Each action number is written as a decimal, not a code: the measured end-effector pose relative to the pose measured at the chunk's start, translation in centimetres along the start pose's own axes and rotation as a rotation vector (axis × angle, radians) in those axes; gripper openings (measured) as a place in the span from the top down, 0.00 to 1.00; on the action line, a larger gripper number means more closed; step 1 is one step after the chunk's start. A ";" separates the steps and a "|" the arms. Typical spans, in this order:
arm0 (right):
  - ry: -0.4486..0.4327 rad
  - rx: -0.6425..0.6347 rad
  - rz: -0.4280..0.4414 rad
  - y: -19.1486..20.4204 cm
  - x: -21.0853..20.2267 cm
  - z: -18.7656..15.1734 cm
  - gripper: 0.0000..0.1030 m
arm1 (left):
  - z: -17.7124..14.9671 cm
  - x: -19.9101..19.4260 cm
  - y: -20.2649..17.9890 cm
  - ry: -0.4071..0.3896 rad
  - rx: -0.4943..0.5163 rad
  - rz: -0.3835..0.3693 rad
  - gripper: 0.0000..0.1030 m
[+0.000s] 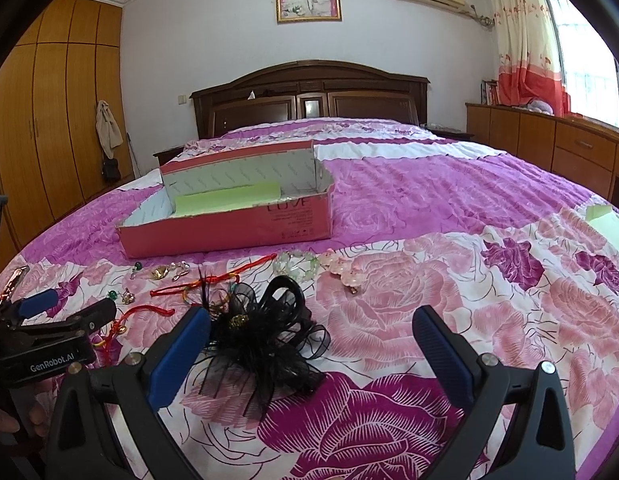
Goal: Organize jewelry
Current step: 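Grasp the black feather clip with the right tool while the left tool grasps the rainbow bracelet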
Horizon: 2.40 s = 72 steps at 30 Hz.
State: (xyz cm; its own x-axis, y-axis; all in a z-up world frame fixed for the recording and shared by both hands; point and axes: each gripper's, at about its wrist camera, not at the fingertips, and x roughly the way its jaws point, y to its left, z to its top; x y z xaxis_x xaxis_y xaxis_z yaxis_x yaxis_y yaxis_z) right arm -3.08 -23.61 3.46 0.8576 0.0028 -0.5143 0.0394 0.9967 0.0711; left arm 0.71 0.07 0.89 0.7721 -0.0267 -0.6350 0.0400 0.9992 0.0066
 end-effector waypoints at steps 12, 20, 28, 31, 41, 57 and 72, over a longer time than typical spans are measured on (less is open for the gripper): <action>0.123 -0.033 0.061 1.4 2.2 0.2 0.00 | 0.1 0.0 0.3 0.099 0.025 -0.063 0.06; 0.234 -0.034 0.072 1.6 4.5 -0.6 0.11 | -1.0 1.8 0.3 0.192 0.019 -0.054 0.11; 0.260 -0.019 0.067 1.1 5.1 -1.0 0.17 | -1.5 3.0 0.0 0.244 0.036 -0.046 0.09; 0.268 -0.017 0.068 1.0 5.3 -1.0 0.18 | -1.6 3.3 -0.1 0.252 0.043 -0.041 0.08; 0.269 -0.019 0.062 0.9 5.0 -0.9 0.30 | -0.7 1.0 0.0 0.194 0.062 -0.090 0.62; 0.235 -0.014 0.105 0.5 3.7 -0.4 0.74 | 0.3 -0.2 1.1 0.144 0.024 -0.214 1.00; 0.141 -0.081 0.122 1.4 1.7 1.5 0.80 | 3.0 -1.4 1.2 0.062 0.007 -0.235 1.00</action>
State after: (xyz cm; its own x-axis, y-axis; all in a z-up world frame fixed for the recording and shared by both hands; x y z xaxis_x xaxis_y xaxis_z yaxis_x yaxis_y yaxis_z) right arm -0.82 -22.36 3.96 0.7727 0.1301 -0.6213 -0.1067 0.9915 0.0748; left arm 1.57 1.25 4.07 0.7009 -0.2559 -0.6658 0.2179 0.9656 -0.1417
